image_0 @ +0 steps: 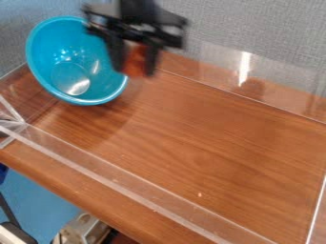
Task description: Remove the mushroom from inside the blue bowl and put it on the table
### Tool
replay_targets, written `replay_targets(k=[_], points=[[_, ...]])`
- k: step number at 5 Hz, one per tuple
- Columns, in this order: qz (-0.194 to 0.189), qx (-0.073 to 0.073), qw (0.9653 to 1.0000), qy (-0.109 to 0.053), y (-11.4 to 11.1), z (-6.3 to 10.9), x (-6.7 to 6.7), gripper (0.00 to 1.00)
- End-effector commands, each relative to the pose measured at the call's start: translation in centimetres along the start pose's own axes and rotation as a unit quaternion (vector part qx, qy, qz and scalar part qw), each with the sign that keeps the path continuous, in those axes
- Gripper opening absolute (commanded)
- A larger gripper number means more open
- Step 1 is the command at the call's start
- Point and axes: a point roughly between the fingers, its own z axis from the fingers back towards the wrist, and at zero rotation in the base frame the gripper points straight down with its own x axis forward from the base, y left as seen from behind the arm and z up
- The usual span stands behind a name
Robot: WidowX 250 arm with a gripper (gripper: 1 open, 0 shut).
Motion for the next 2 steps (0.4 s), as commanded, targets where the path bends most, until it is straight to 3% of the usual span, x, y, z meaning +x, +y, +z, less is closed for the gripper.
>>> replay_targets(k=[1,2], points=[[-0.047,-0.015,0.9986,-0.020,-4.1,0.4,-2.4,0.00],[-0.088,-0.016,0.9960,-0.013,-8.6,-1.1,-5.3,0.00]])
